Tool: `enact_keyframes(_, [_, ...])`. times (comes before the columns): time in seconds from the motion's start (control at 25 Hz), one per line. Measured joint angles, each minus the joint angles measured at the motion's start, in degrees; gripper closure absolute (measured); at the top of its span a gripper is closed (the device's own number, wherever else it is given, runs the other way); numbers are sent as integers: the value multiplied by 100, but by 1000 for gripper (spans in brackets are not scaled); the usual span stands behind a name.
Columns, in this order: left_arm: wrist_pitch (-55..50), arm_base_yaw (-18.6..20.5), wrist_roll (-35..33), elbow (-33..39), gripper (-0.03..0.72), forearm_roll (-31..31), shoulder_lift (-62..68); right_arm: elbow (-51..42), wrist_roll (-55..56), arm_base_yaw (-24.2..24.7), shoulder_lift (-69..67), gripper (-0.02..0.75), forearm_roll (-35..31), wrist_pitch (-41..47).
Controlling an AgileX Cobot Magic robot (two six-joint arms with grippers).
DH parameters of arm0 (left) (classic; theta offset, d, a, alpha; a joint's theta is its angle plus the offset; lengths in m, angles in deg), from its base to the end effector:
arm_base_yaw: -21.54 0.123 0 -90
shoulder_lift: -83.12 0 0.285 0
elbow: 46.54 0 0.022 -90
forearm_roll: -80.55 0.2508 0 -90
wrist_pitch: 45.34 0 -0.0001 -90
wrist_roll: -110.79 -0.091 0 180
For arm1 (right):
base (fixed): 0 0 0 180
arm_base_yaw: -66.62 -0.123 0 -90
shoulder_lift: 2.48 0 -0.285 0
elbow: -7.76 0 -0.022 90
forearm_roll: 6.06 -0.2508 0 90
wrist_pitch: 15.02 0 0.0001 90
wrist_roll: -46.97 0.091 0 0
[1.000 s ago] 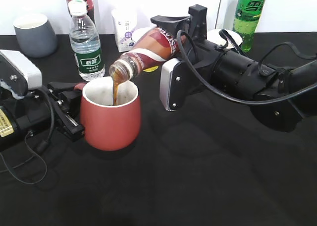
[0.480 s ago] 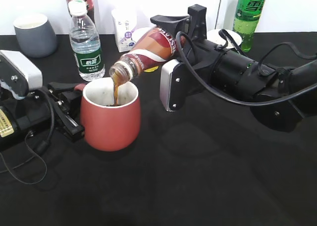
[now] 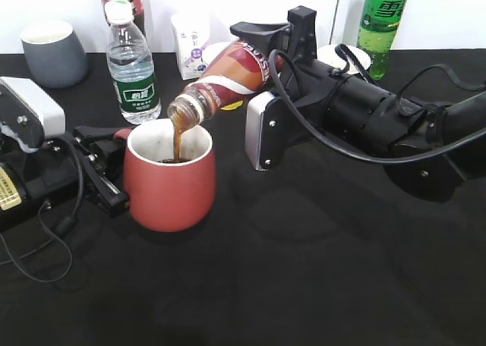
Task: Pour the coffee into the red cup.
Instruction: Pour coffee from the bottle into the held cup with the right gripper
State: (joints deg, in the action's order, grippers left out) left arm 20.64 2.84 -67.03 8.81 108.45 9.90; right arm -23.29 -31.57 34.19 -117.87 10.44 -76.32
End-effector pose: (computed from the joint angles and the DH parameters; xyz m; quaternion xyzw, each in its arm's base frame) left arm 0.2352 -0.1206 0.1511 0.3216 0.6830 -0.2141 0.6199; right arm 0.2977 0.2160 0.1894 -0.6306 0.2646 -0.2538 0.6841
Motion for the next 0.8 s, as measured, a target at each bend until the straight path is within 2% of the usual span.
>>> enact_keyframes(0.8, [-17, 0, -5, 0, 640, 0, 0, 0, -46, 0, 0, 202, 0, -38])
